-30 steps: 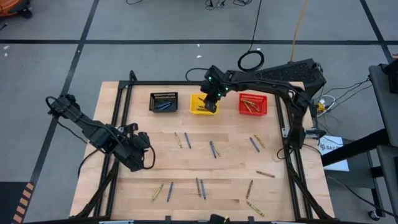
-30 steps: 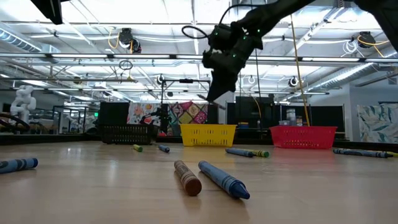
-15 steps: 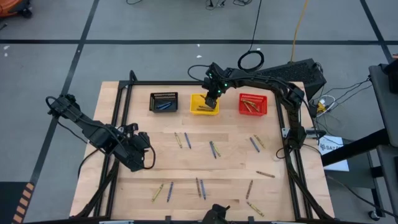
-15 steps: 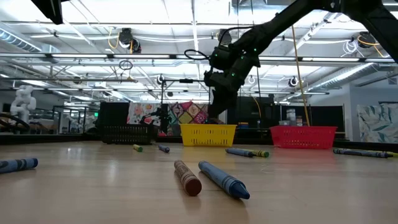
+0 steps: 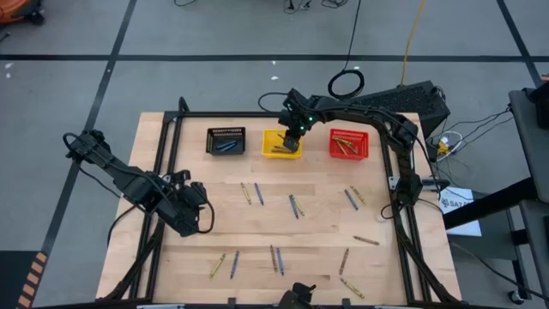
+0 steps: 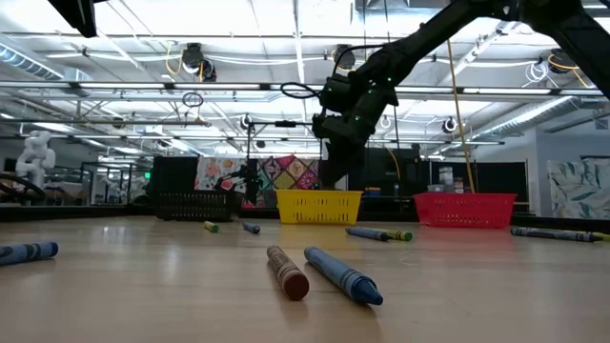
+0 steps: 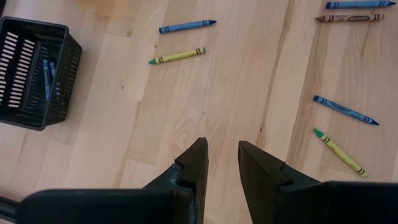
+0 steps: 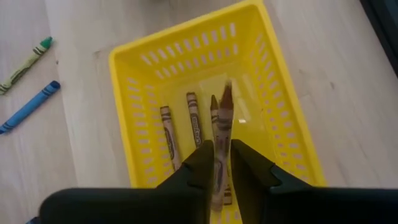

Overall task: Sort crayons
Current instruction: Put the brown crayon into the yellow bin, then put the blue crayon into the black bin

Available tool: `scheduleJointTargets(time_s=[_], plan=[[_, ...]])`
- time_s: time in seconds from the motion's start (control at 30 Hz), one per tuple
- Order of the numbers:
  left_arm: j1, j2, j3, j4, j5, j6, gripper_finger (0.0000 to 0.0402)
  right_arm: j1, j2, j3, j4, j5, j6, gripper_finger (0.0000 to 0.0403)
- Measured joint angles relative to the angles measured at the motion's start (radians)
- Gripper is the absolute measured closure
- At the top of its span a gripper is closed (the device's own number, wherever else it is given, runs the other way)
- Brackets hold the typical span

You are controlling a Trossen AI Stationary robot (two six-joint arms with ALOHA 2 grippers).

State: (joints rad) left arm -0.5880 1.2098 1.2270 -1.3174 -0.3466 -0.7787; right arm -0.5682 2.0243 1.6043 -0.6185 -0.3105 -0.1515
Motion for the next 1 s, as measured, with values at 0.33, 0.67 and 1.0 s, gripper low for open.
scheduleJointTargets(time_s=[0.33, 0.67, 1.0], plan=[[0.000, 0.000, 0.000, 0.000, 0.000, 0.000, 0.0314, 0.000, 0.000, 0.000, 0.017, 0.001, 0.018, 0.0332], [0.000, 0.025, 0.000, 0.000, -0.013, -0.025, 0.0314, 0.013, -0.055, 0.000, 0.026, -0.004, 0.093, 0.0332], [0.022, 0.119, 0.000, 0.000, -0.052, -0.026, 0.0313, 0.114, -0.203, 0.000, -0.040, -0.001, 0.205, 0.0332]])
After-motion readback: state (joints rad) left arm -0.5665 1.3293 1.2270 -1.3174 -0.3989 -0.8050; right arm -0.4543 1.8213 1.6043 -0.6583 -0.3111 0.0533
